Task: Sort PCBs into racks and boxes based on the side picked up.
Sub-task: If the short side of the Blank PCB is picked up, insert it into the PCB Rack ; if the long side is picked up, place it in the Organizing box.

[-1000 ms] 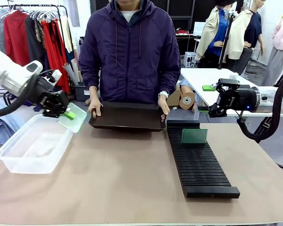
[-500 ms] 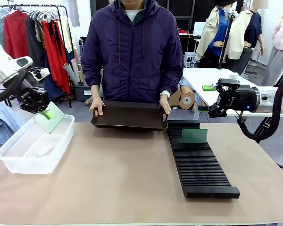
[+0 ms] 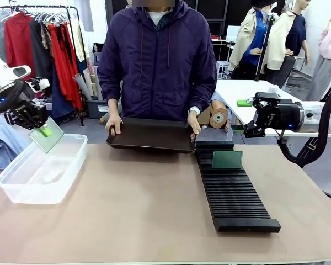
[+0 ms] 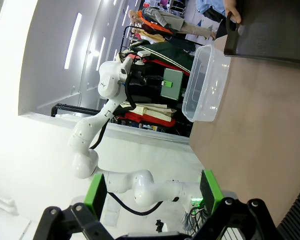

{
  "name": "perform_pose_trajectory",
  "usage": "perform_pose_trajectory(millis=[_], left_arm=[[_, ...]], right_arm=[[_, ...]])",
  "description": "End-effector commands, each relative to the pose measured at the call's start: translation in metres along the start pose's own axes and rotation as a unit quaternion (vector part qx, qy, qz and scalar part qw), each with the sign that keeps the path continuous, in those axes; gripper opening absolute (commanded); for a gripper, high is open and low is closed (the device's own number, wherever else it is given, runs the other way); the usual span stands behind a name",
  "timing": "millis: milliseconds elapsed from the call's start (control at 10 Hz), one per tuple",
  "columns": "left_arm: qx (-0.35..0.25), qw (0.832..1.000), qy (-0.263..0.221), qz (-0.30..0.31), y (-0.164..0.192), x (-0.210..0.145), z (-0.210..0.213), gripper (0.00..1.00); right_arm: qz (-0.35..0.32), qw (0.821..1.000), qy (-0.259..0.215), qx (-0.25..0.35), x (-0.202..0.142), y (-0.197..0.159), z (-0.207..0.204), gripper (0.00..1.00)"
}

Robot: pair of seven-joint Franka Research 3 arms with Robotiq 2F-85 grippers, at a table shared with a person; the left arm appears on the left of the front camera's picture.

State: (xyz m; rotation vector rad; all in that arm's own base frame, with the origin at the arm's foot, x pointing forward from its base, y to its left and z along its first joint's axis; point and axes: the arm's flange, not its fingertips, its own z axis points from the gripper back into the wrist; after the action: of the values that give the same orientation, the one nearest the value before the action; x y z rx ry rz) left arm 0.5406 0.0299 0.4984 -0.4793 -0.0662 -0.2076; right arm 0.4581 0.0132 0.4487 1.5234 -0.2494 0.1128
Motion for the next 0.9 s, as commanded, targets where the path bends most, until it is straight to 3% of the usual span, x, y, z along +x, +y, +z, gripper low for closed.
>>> perform_pose_trajectory(millis=[0,800], left_arm=[[0.017,1.0,-0.004,0.004,0.006,0.007,-0.007,0.0],[-0.025,0.999,-0.034,0.006,0.06,0.028,-0.082,0.0]], right_arm=[[0.007,1.0,0.002,0.002,0.0,0.002,-0.001,1.0],[0.007,1.0,0.002,0.002,0.0,0.002,-0.001,1.0]])
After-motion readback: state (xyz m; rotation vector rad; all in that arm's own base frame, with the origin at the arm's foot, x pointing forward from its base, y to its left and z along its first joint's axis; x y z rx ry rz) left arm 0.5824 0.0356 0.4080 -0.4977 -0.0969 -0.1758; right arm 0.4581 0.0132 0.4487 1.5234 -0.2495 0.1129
